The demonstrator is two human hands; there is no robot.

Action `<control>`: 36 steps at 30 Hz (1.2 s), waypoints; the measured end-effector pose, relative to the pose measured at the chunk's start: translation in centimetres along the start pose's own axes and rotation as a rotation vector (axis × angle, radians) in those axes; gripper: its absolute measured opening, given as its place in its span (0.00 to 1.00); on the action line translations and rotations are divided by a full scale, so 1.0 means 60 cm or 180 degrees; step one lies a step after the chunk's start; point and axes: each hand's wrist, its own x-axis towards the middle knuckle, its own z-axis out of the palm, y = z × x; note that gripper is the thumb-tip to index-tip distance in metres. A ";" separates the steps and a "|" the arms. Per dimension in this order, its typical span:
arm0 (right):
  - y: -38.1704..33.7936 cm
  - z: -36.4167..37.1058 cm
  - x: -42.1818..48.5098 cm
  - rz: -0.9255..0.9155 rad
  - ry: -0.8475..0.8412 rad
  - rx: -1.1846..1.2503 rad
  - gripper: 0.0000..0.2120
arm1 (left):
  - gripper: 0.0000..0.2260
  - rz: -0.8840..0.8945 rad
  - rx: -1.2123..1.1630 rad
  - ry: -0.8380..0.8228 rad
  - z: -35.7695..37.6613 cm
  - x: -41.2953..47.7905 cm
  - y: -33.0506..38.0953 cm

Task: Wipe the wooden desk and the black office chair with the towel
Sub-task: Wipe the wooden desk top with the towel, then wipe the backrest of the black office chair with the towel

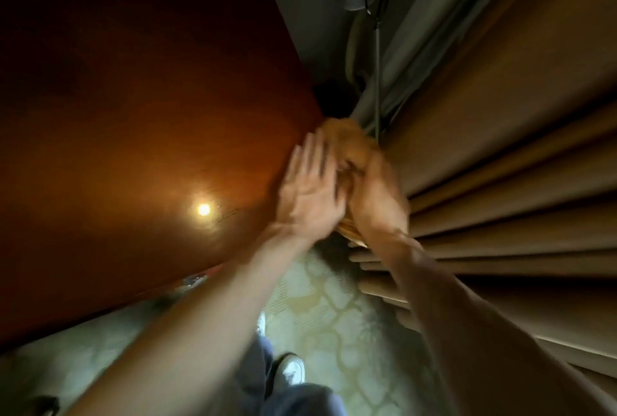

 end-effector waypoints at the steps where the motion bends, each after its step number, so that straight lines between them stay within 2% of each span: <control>1: 0.035 -0.028 -0.005 0.0232 -0.0233 -0.0114 0.22 | 0.32 0.0248 -0.0262 -0.0239 -0.002 0.000 0.032; 2: 0.064 -0.054 -0.013 0.0366 -0.0356 -0.0220 0.19 | 0.31 0.0444 -0.0564 -0.0579 -0.010 0.001 0.056; 4: 0.097 -0.099 -0.027 0.0237 -0.0214 -0.0324 0.16 | 0.28 0.0644 -0.1085 -0.1087 -0.046 0.016 0.073; 6: 0.091 -0.133 -0.031 -0.0010 0.0010 -0.0203 0.17 | 0.21 0.0584 -0.1316 -0.0820 -0.086 0.026 0.058; 7: 0.079 -0.147 -0.025 -0.0075 0.0061 -0.0096 0.18 | 0.19 0.0406 -0.1423 -0.0578 -0.103 0.031 0.044; 10: 0.020 -0.172 0.012 -0.0324 0.0051 0.0307 0.22 | 0.17 -0.0592 -0.1485 0.0014 -0.151 0.039 -0.019; 13: -0.051 -0.175 0.063 -0.0765 0.0107 0.0736 0.24 | 0.14 -0.1579 -0.1394 0.0109 -0.187 0.024 -0.085; 15: -0.096 -0.168 0.096 -0.1104 -0.0026 0.0855 0.27 | 0.15 -0.2048 -0.1252 0.0018 -0.204 -0.006 -0.125; 17: -0.134 -0.158 0.130 -0.1482 -0.0319 0.0678 0.31 | 0.15 -0.2279 -0.1187 -0.0163 -0.217 -0.038 -0.147; 19: -0.153 -0.139 0.166 -0.1748 -0.0657 0.0099 0.32 | 0.15 -0.2445 -0.1274 -0.0337 -0.224 -0.065 -0.156; 22: -0.159 -0.111 0.188 -0.1612 -0.1427 -0.0544 0.29 | 0.16 -0.2567 -0.1459 -0.0397 -0.234 -0.092 -0.147; 24: -0.154 -0.099 0.161 -0.1402 -0.1693 -0.0715 0.27 | 0.16 -0.2630 -0.1590 -0.0349 -0.237 -0.100 -0.131; 26: -0.141 -0.090 0.111 -0.1592 -0.1923 -0.0869 0.26 | 0.17 -0.2732 -0.1709 -0.0326 -0.238 -0.104 -0.114; 29: -0.132 -0.106 0.041 -0.1917 -0.2893 -0.0646 0.19 | 0.21 -0.2831 -0.1928 -0.0605 -0.238 -0.107 -0.086; 31: -0.144 -0.127 0.033 -0.1530 -0.3680 -0.0020 0.15 | 0.24 -0.2821 -0.2133 -0.0765 -0.233 -0.110 -0.068; 32: -0.152 -0.137 0.038 -0.1357 -0.3779 0.0298 0.14 | 0.24 -0.2864 -0.2279 -0.0734 -0.232 -0.109 -0.059; 34: -0.168 -0.155 0.060 -0.1425 -0.3296 0.0614 0.16 | 0.25 -0.2975 -0.2592 -0.0434 -0.243 -0.105 -0.047; 36: -0.176 -0.164 0.091 -0.1915 -0.2389 0.0446 0.20 | 0.24 -0.2927 -0.2827 0.0001 -0.258 -0.101 -0.047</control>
